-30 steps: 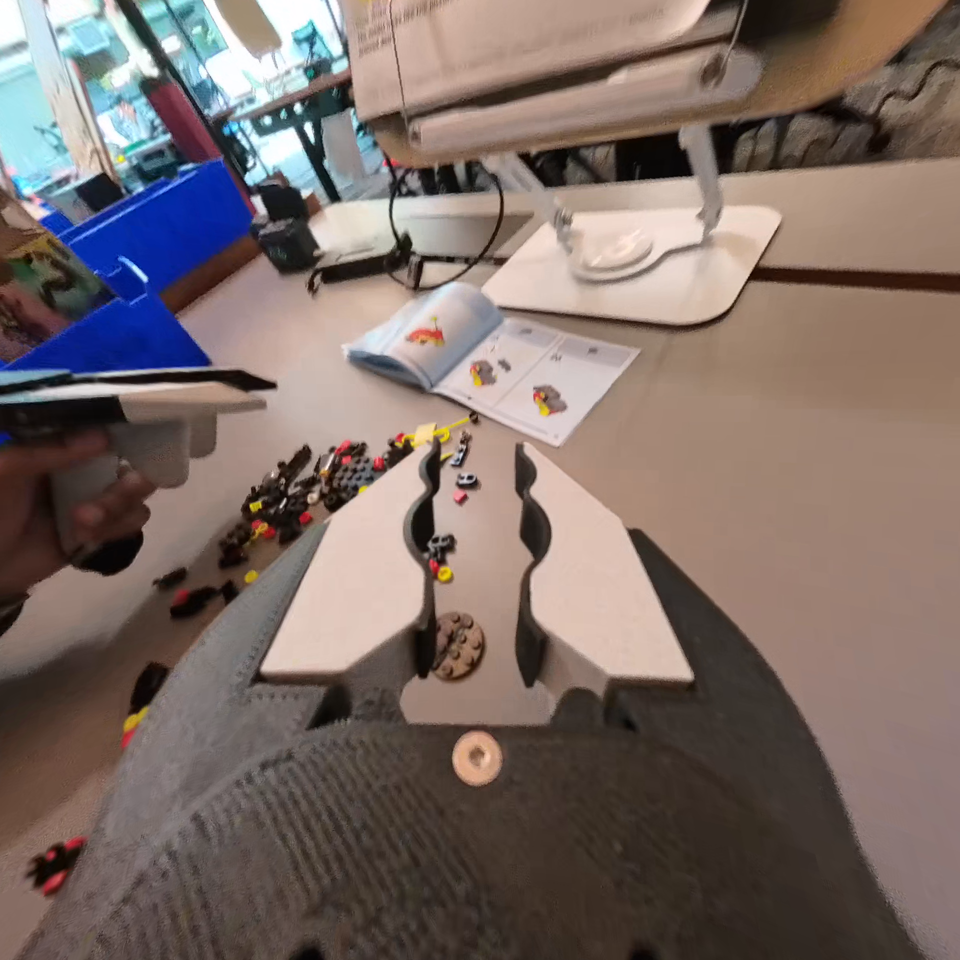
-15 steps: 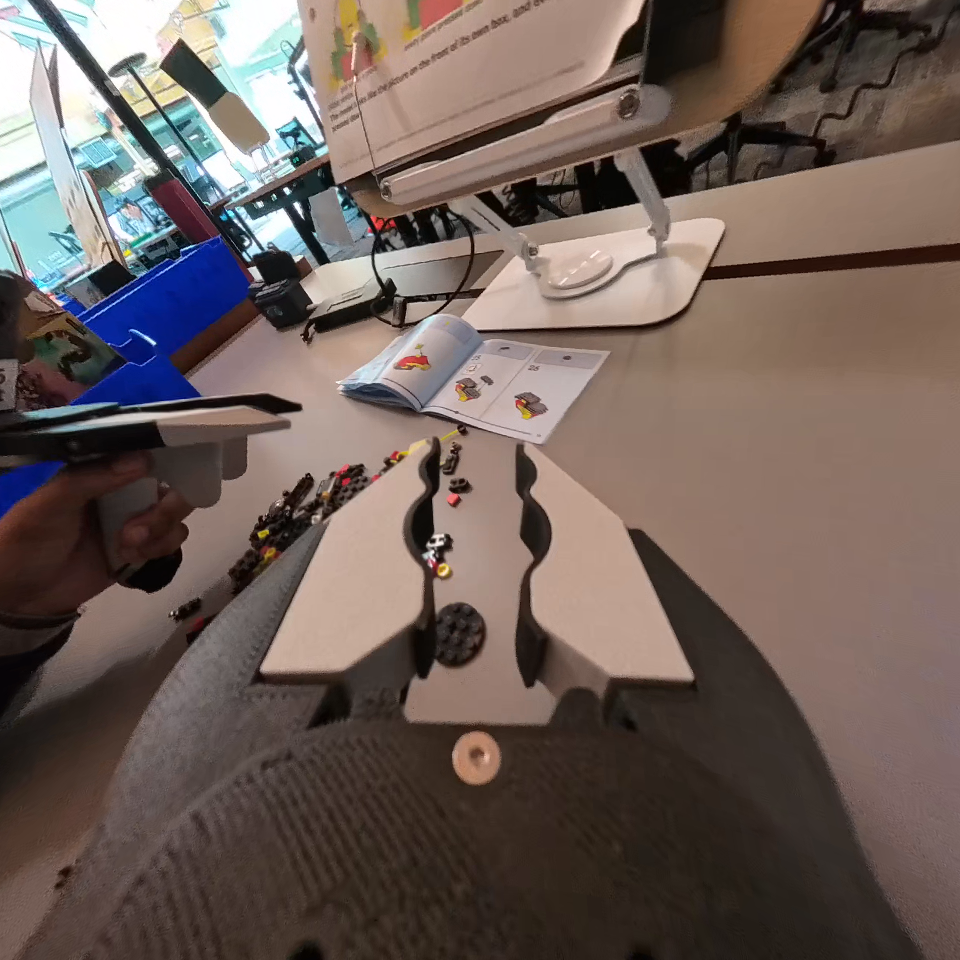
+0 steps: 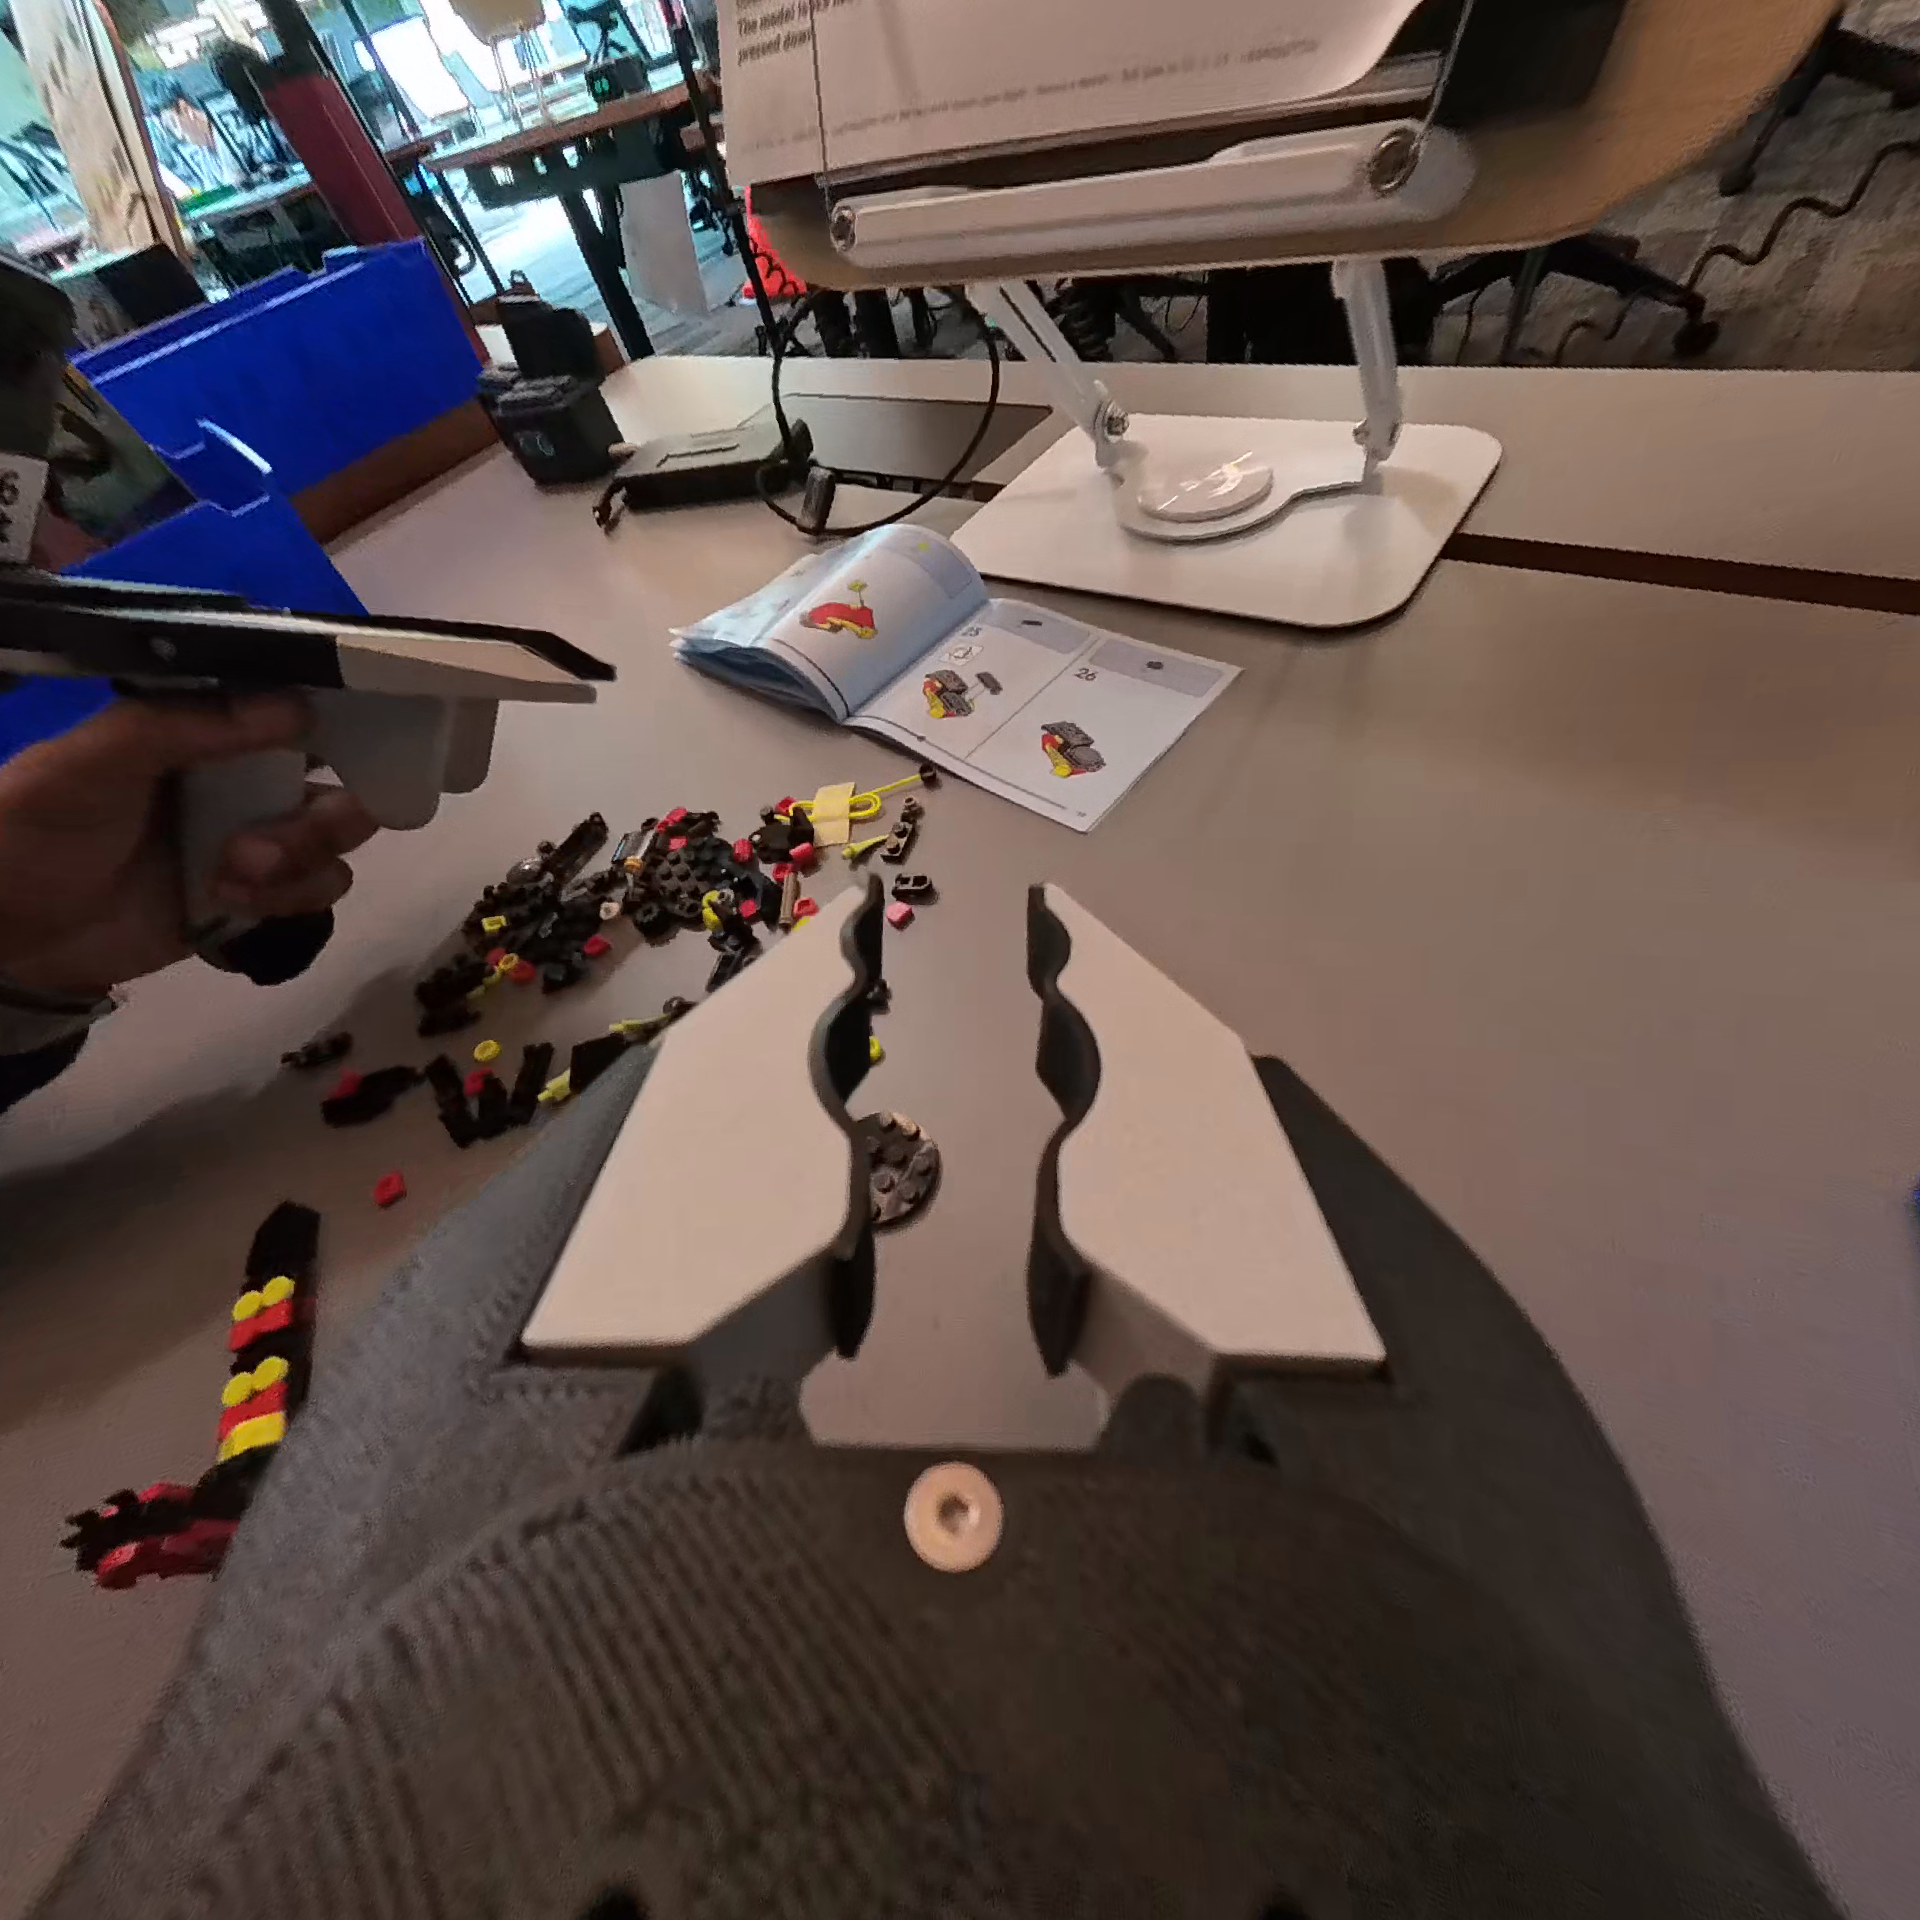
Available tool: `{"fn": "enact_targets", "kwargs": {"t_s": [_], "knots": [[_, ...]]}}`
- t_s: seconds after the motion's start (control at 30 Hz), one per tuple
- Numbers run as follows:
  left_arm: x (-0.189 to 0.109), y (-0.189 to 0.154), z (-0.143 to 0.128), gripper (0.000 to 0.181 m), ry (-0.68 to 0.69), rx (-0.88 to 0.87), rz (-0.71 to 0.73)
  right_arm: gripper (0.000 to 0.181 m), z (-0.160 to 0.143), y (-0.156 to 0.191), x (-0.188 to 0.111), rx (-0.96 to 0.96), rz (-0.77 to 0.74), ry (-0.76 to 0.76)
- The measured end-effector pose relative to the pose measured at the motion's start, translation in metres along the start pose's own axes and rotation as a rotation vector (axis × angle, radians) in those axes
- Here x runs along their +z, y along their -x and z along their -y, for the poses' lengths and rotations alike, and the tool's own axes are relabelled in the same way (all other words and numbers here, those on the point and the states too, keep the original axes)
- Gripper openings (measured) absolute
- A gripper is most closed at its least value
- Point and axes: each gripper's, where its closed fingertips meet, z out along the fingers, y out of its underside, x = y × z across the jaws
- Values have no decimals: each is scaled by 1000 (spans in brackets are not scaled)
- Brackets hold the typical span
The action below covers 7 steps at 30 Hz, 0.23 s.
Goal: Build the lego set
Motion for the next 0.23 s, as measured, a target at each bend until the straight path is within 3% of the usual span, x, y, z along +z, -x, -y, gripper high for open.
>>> {"fn": "enact_targets", "kwargs": {"t_s": [0.23], "knots": [[2,-4,-4,33,21,6,-21,25,-1,10,2,17,33,5]]}}
